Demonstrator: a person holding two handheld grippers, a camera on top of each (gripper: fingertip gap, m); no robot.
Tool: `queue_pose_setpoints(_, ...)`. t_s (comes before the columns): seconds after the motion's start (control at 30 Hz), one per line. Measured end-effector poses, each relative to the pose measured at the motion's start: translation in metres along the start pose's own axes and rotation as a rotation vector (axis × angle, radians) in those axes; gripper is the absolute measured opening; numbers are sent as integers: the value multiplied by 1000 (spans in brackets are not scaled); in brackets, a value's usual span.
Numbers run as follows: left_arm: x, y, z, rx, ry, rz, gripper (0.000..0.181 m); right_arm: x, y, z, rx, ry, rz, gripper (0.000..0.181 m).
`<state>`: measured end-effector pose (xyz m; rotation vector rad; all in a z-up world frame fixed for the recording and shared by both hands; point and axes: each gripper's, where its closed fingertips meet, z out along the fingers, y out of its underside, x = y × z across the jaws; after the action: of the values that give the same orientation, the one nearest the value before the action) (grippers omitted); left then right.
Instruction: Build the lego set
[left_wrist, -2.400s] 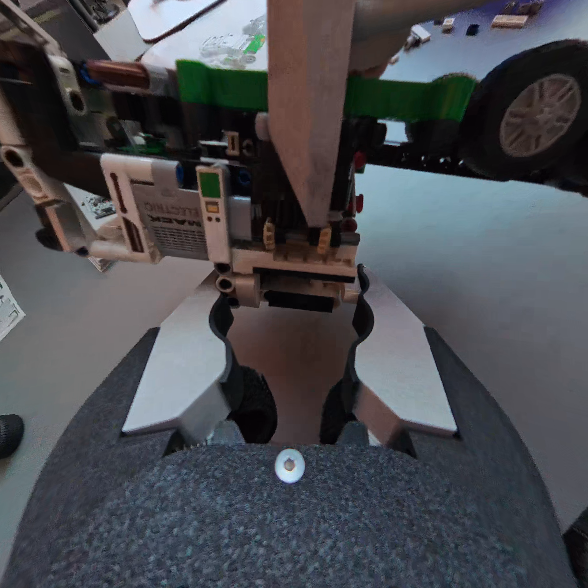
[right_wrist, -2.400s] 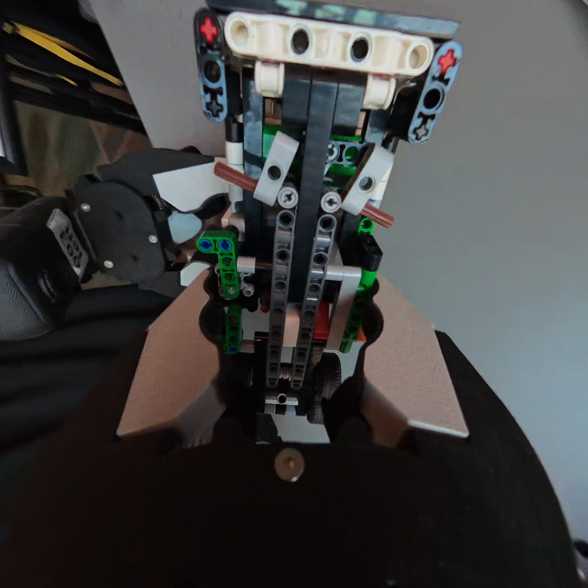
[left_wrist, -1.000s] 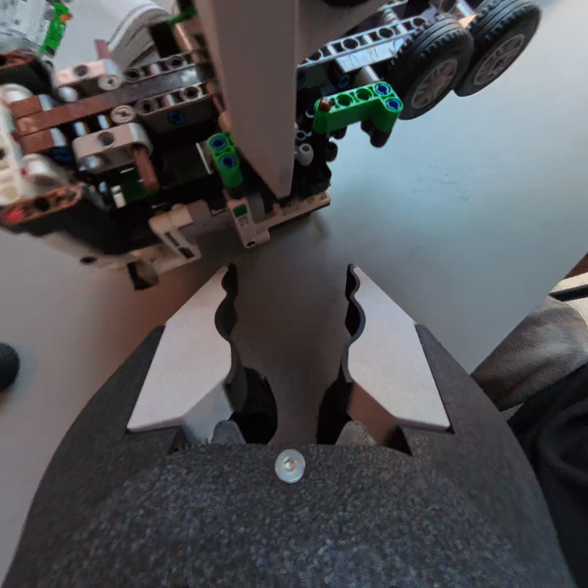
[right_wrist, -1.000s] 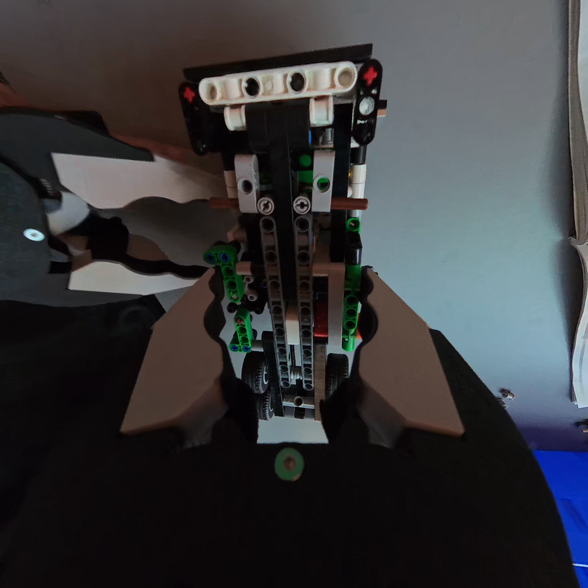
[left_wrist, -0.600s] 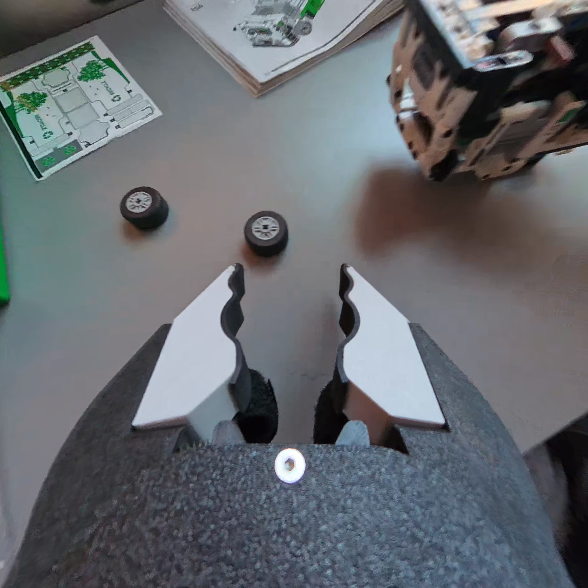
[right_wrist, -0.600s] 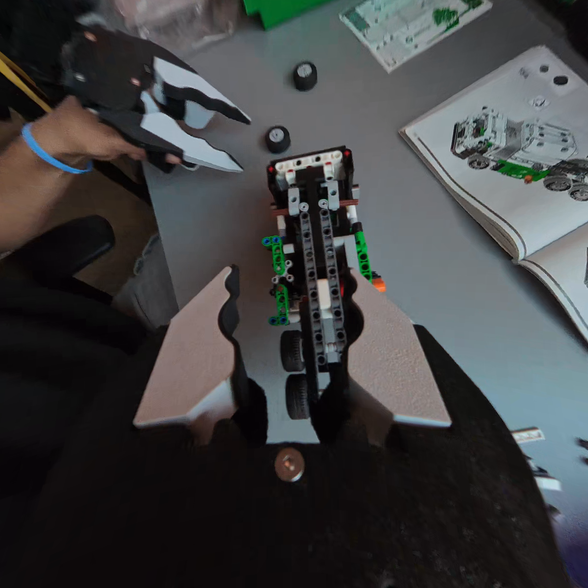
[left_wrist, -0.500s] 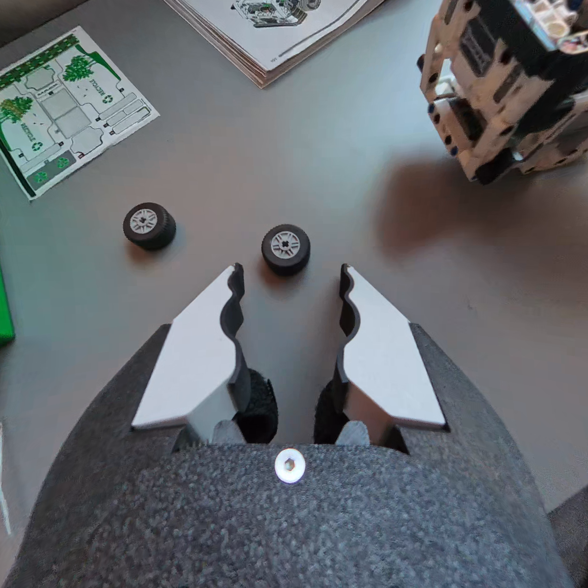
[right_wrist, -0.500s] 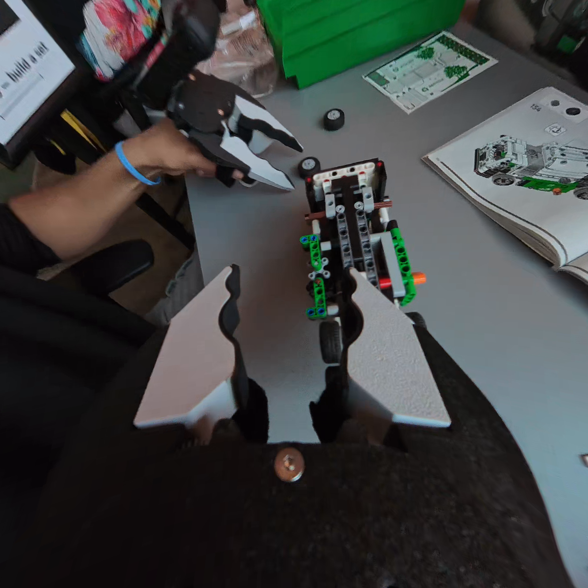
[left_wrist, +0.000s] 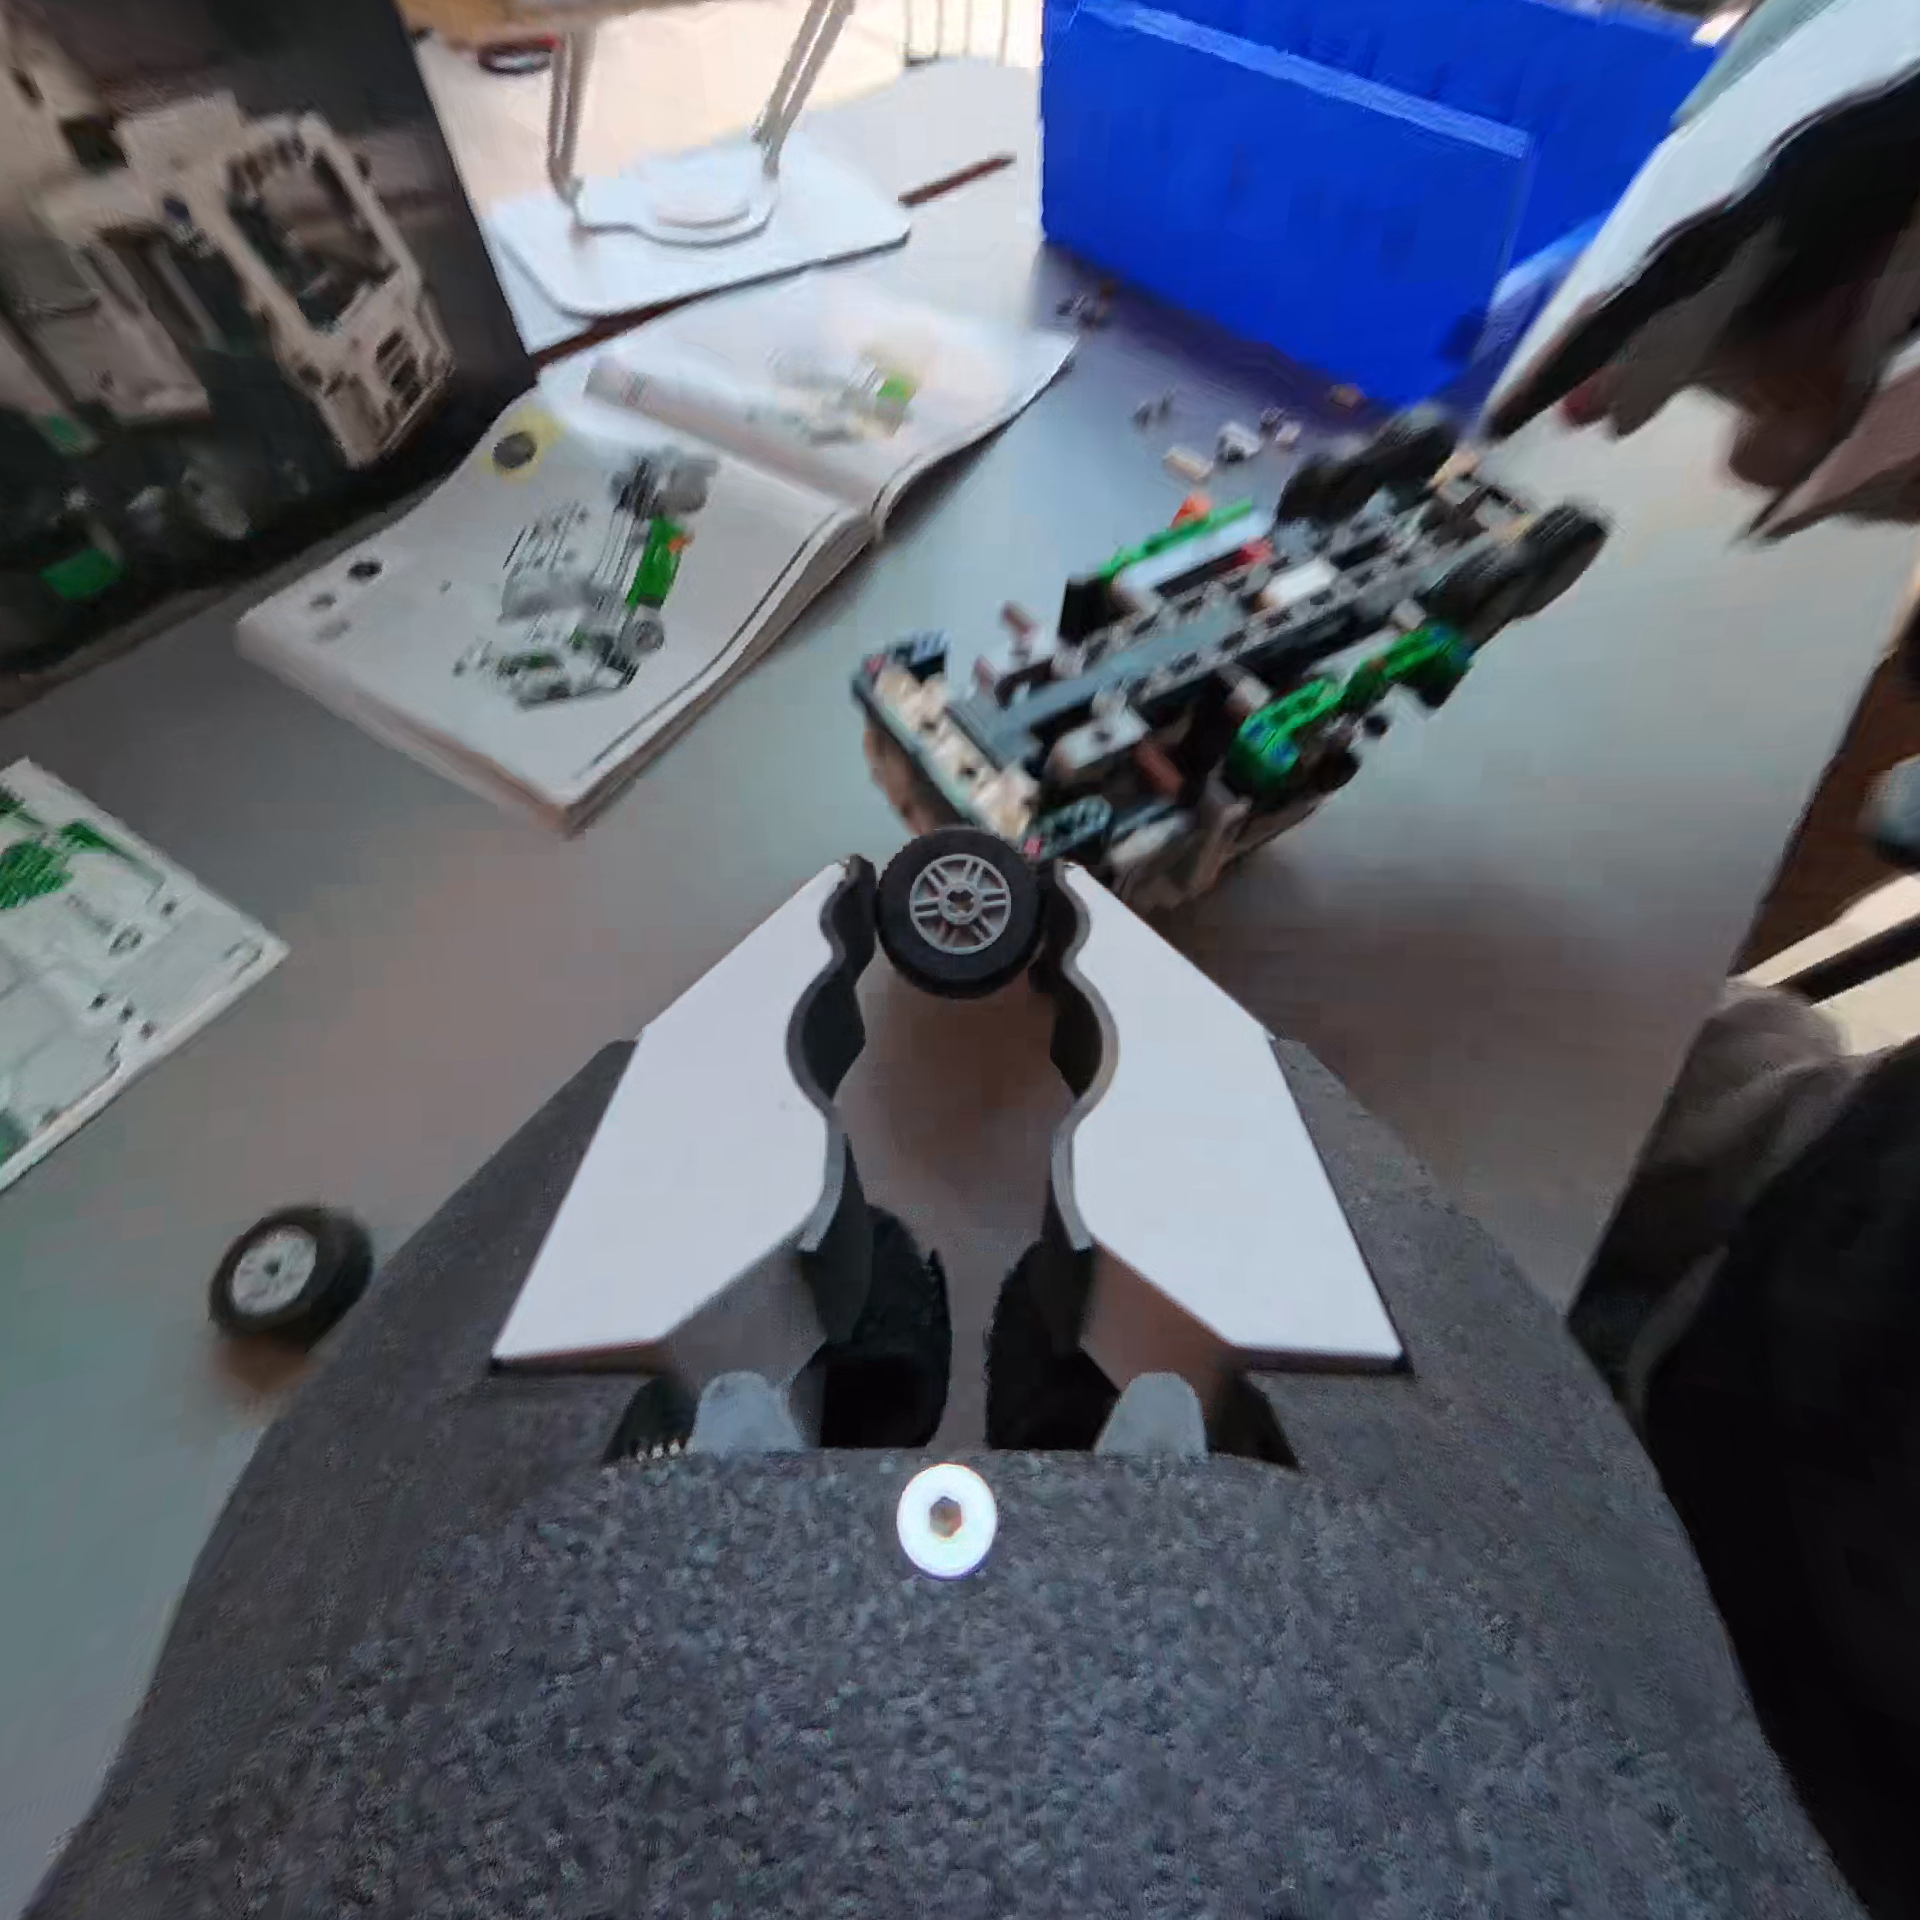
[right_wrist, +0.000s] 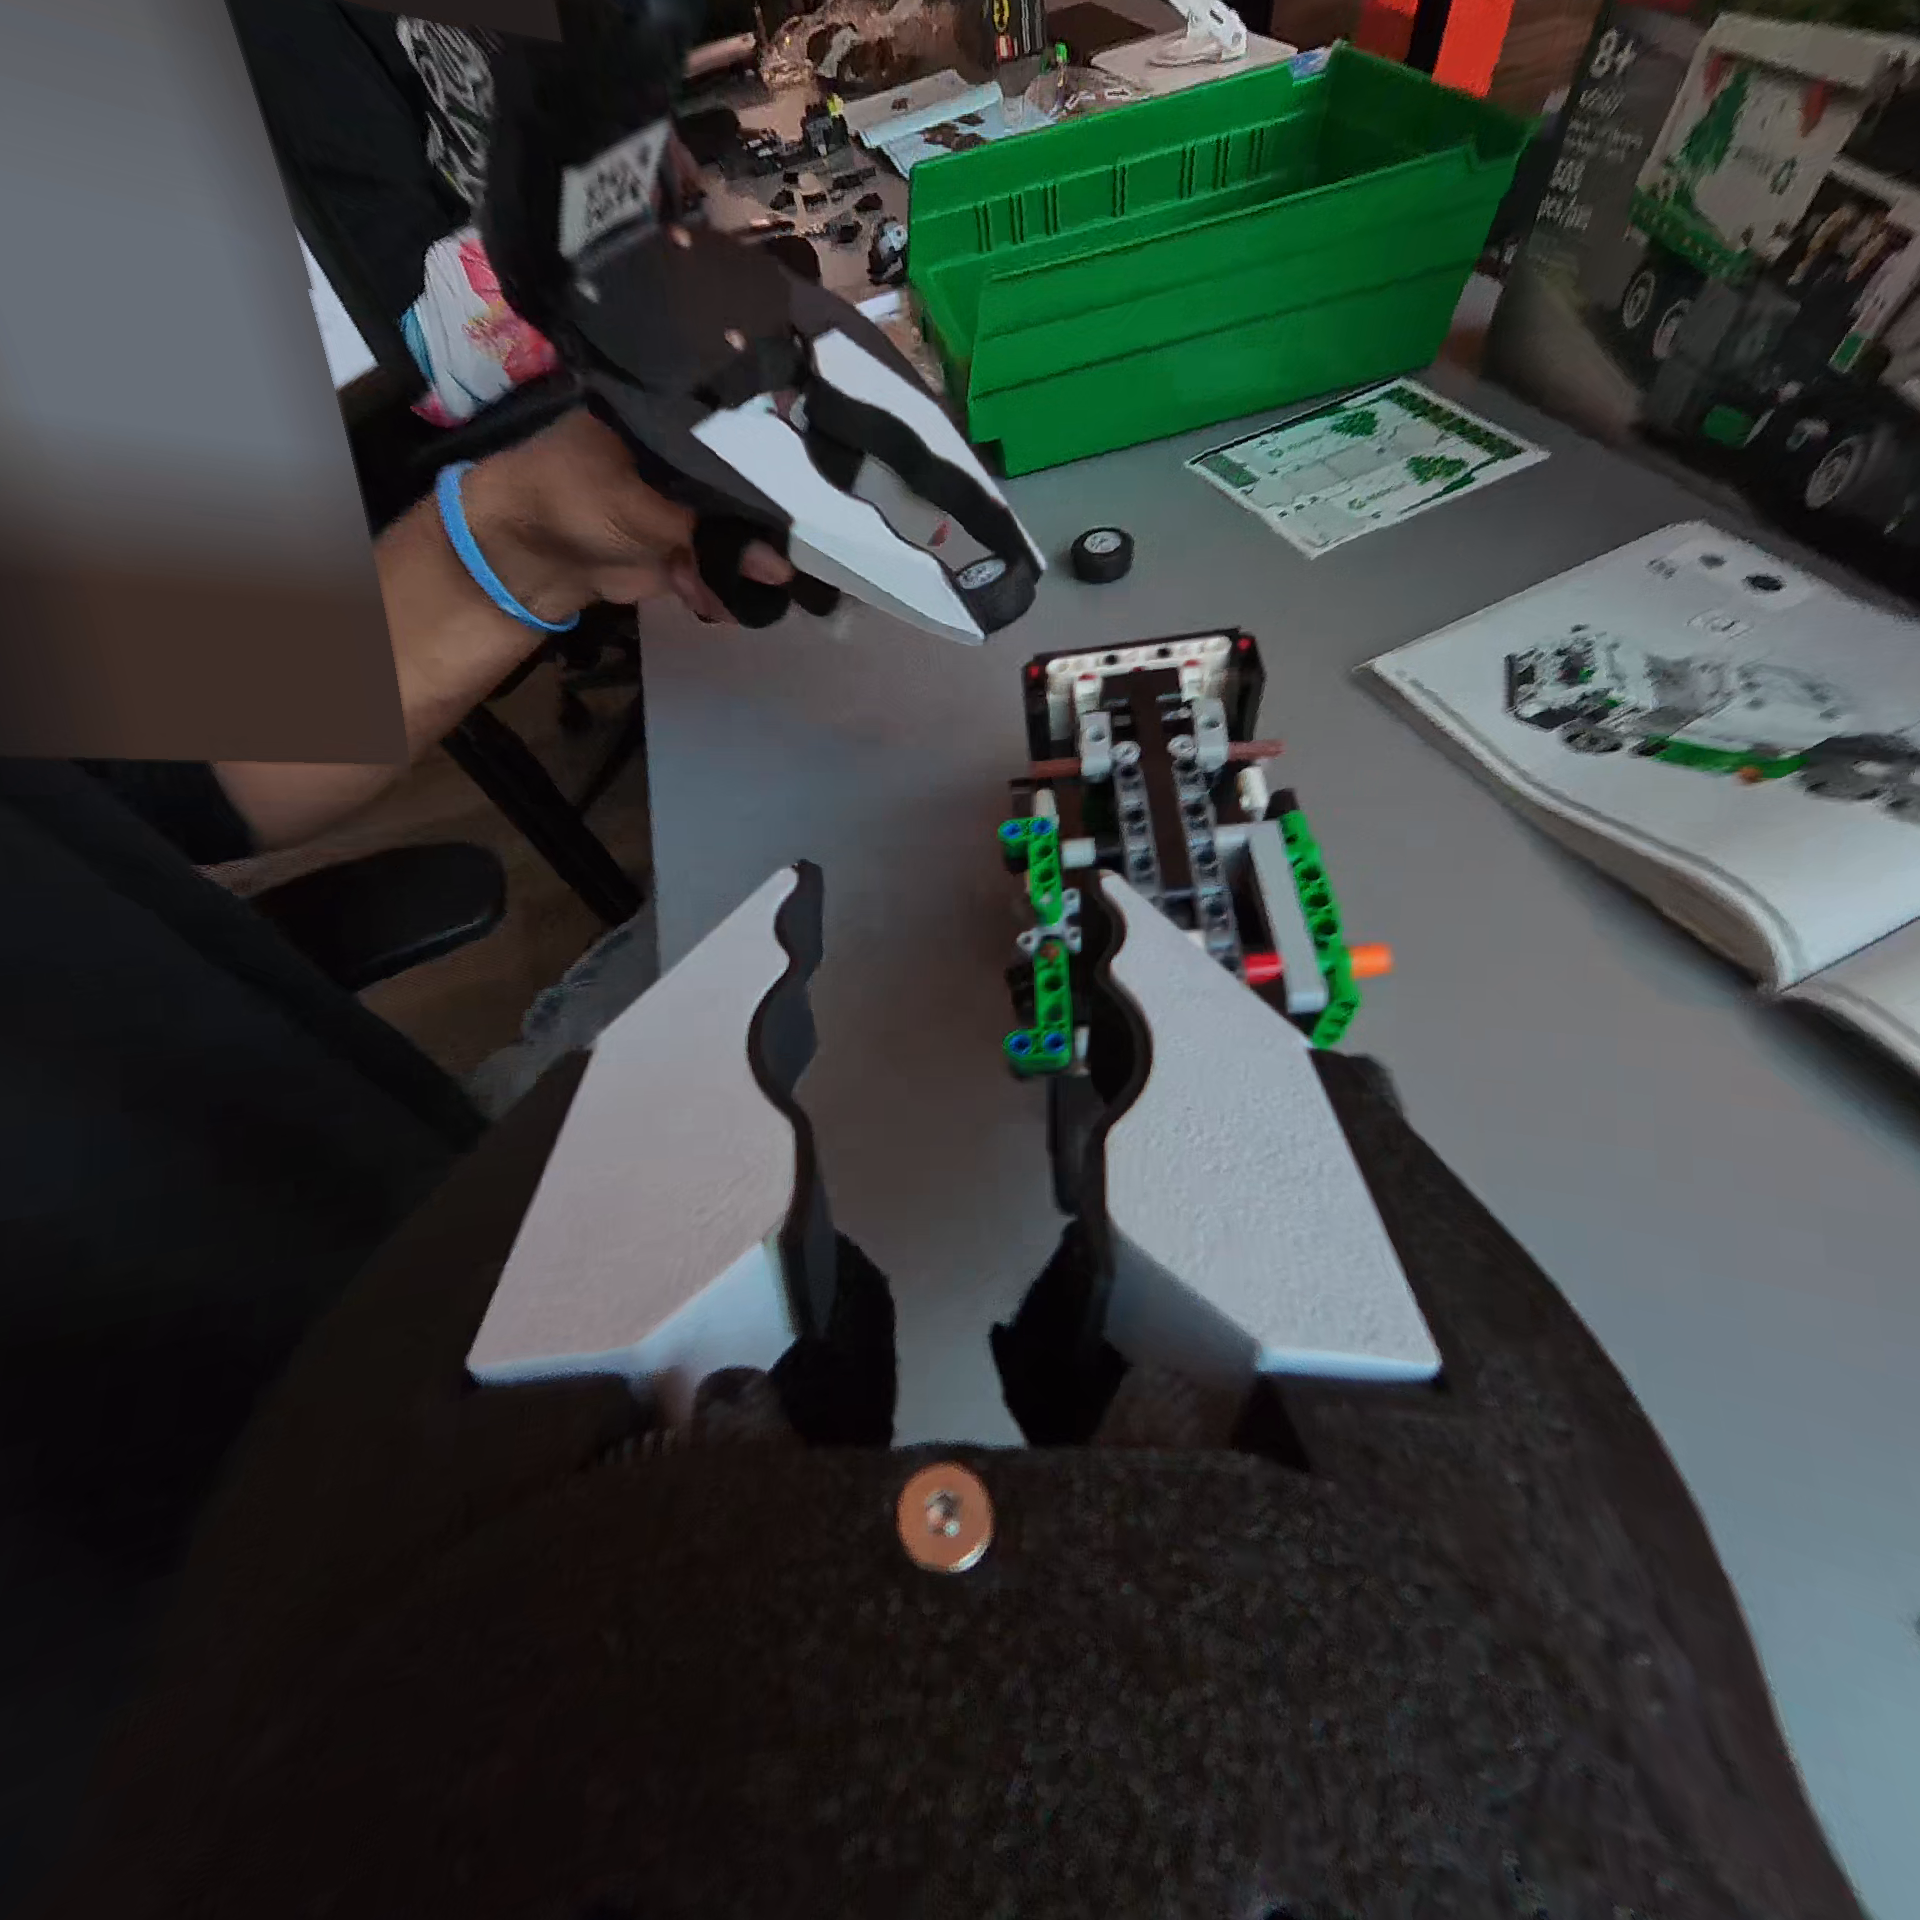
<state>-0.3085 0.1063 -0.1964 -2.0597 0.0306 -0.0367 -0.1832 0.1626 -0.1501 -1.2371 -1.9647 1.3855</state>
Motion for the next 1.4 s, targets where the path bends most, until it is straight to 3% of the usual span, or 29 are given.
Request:
queue_pose_setpoints(0.03,8,-22,2,33,58,-12,31,9,-7,4,-13,33,-48,51)
queue_pose_setpoints(0.1,19,-55,13,24,193,-43,30,26,-23,11,-31,47,-148,49)
queue_pose_setpoints(0.2,26,-78,39,-90,447,-110,31,56,-35,23,-94,1,-295,48)
queue_pose_setpoints(0.3,32,-86,56,-246,714,-188,31,81,-41,36,-113,-71,-394,45)
queue_pose_setpoints(0.4,40,-92,62,-355,894,-243,31,90,-45,46,-60,-167,-454,34)
queue_pose_setpoints(0.57,37,-94,67,-432,1047,-372,31,87,-41,53,37,-227,-544,16)
queue_pose_setpoints(0.67,24,-88,80,-389,936,-342,26,100,-28,61,-34,-174,-521,14)
queue_pose_setpoints(0.77,-8,-80,95,-257,586,-108,45,119,-13,69,-145,-178,-350,13)
queue_pose_setpoints(0.83,-12,-72,87,-191,443,68,42,120,1,71,-259,-253,-165,13)
queue_pose_setpoints(0.93,20,-59,58,-113,416,218,42,116,3,75,-298,-317,-21,13)
queue_pose_setpoints(1.0,32,-50,46,-77,326,268,52,113,5,78,-339,-353,18,13)
queue_pose_setpoints(1.1,30,-29,43,-111,155,351,63,112,12,82,-410,-344,8,13)
queue_pose_setpoints(1.17,36,-20,44,-135,148,364,68,104,9,82,-409,-378,16,13)
queue_pose_setpoints(1.4,30,-12,48,-132,88,415,57,93,12,80,-422,-393,53,13)
